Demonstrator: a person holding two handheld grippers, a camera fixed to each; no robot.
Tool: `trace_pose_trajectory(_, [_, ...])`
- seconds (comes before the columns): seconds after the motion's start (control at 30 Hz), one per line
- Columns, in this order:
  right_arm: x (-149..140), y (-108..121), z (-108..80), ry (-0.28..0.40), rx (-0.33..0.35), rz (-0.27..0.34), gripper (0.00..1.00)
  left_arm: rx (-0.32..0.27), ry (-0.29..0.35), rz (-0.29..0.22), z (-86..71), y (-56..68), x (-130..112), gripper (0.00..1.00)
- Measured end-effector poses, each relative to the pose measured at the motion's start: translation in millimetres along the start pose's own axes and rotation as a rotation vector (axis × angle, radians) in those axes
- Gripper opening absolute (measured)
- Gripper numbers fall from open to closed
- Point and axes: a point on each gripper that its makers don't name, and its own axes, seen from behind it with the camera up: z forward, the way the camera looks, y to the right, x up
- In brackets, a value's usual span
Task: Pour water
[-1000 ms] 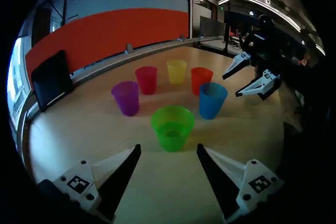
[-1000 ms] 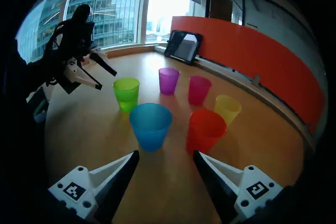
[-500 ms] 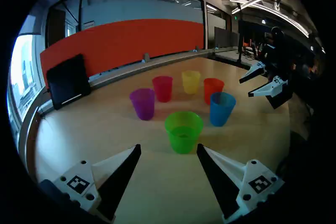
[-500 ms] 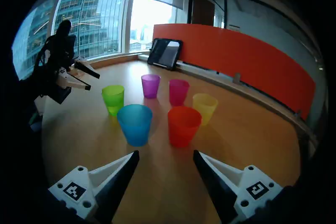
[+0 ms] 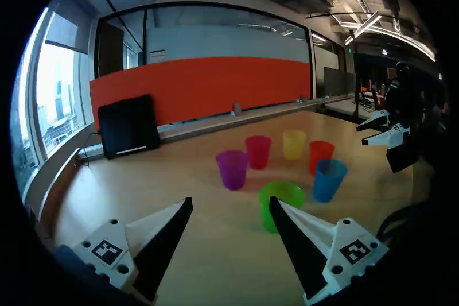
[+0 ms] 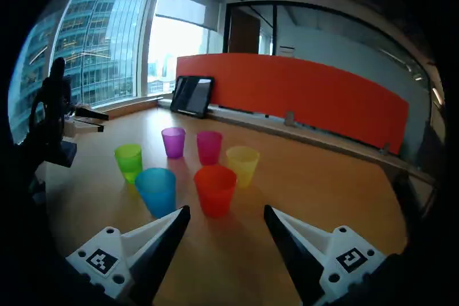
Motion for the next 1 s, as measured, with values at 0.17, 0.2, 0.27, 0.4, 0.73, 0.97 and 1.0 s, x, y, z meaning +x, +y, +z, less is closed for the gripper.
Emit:
trace_pose_trajectory(0.17, [19, 16, 1.8, 0.065, -0.075, 0.015, 1.00, 0.060, 0.066, -0.004, -3.5, -11.3, 17, 0.99])
trace_pose_trajectory(0.2, [23, 18, 2.3, 0.078, -0.087, 0.019, 1.00, 0.067, 0.074, -0.005, -3.6, -12.3, 19, 0.99])
trace_pose_trajectory(0.27, [31, 24, 3.4, 0.105, -0.113, 0.029, 1.00, 0.079, 0.089, -0.008, -3.5, -14.0, 22, 0.99])
trace_pose_trajectory(0.4, [48, 34, 3.5, 0.162, -0.163, 0.043, 1.00, 0.116, 0.121, -0.012, -4.3, -18.8, 29, 0.99])
trace_pose_trajectory(0.73, [83, 70, -7.3, 0.295, -0.326, 0.085, 0.99, 0.213, 0.226, -0.045, -11.9, -33.7, 59, 0.99])
trace_pose_trajectory(0.97, [98, 95, -21.1, 0.368, -0.452, 0.107, 0.99, 0.272, 0.279, -0.063, -16.2, -42.2, 73, 0.99])
trace_pose_trajectory(1.0, [99, 97, -22.9, 0.374, -0.467, 0.106, 0.99, 0.278, 0.283, -0.066, -16.4, -42.7, 75, 0.99])
